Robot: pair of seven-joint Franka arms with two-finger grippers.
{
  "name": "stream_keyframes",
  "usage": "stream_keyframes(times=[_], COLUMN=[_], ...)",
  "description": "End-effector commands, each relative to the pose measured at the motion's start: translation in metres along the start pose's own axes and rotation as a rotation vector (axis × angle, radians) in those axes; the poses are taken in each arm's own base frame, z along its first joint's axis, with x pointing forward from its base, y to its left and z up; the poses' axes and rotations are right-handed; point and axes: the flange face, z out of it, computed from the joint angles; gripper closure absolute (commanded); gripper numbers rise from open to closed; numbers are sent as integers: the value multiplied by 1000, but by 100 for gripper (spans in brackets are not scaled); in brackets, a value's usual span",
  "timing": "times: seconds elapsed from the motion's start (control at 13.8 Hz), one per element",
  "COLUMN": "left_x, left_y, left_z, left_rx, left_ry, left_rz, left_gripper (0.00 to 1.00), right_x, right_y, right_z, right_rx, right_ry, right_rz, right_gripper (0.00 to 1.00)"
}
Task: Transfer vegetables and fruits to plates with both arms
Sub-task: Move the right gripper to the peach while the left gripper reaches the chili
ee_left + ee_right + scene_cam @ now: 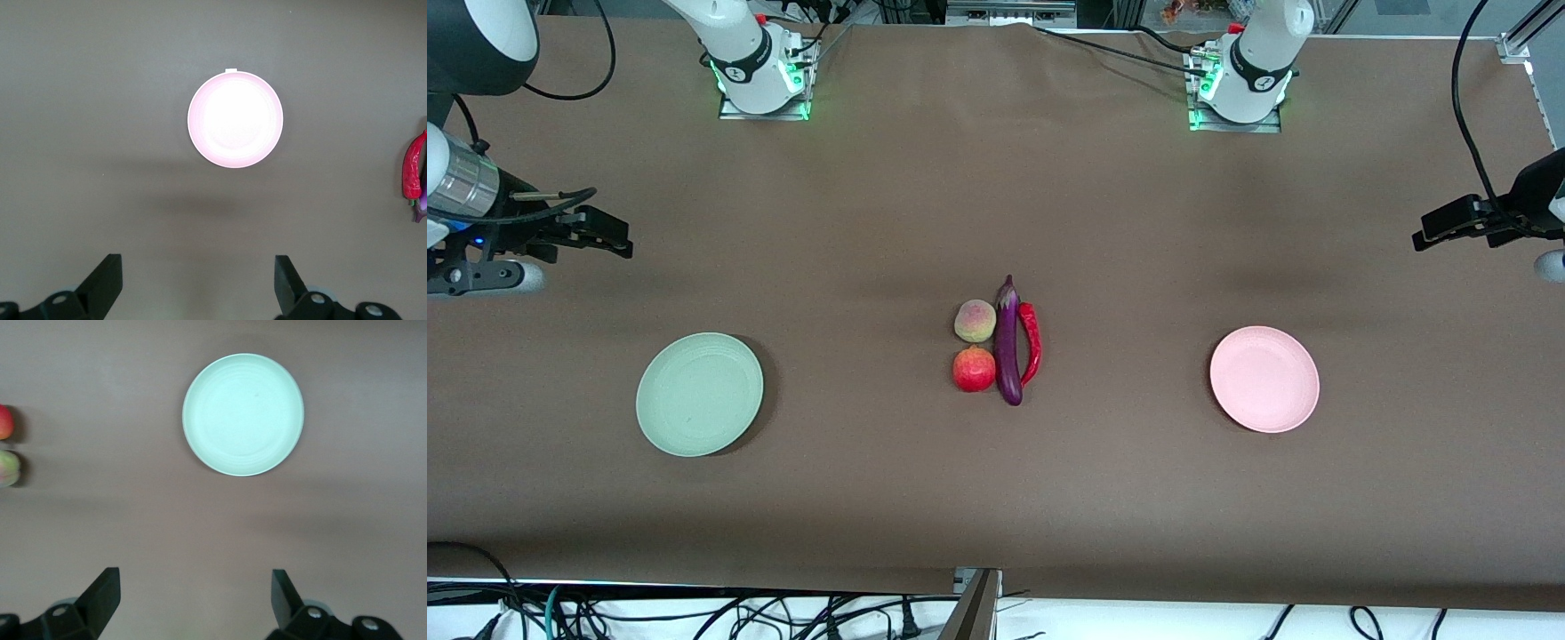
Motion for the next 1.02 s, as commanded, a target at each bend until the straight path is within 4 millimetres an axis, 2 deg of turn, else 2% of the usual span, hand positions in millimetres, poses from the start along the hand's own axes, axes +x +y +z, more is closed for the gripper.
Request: stream_keyframes(times=[0.0,0.15,0.29,0.36,0.44,0.51,0.65,0.73,0.8,0.94], left_x=[1,3,3,3,4,6,9,10,8,13], left_y=[3,8,8,9,11,13,20,30,52,95], left_z=[4,7,8,8,9,13,21,25,29,51], left_rx=[23,32,39,40,40,40,28,25,28,4], left_ry=[-16,-19,-22,-22,-24,-27,-47,-58,-67,-99], left_rz=[30,41,42,44,48,53,95,95,104,77], left_gripper=[0,0,0,0,0,0,0,0,0,0], right_x=[12,16,26,28,33,39,50,51,54,55], right_y=[-6,-20,-50,-75,-90,-114,-183,-213,-235,-284], right_z=[23,28,45,49,57,71,113,129,150,194], right_rx=[37,27,33,28,25,23,26,36,47,81], right_ry=[-54,-51,-47,-40,-30,-21,-1,10,14,17], right_rz=[-14,-41,-65,-57,2,42,81,100,121,165], right_gripper=[0,0,0,0,0,0,0,0,0,0])
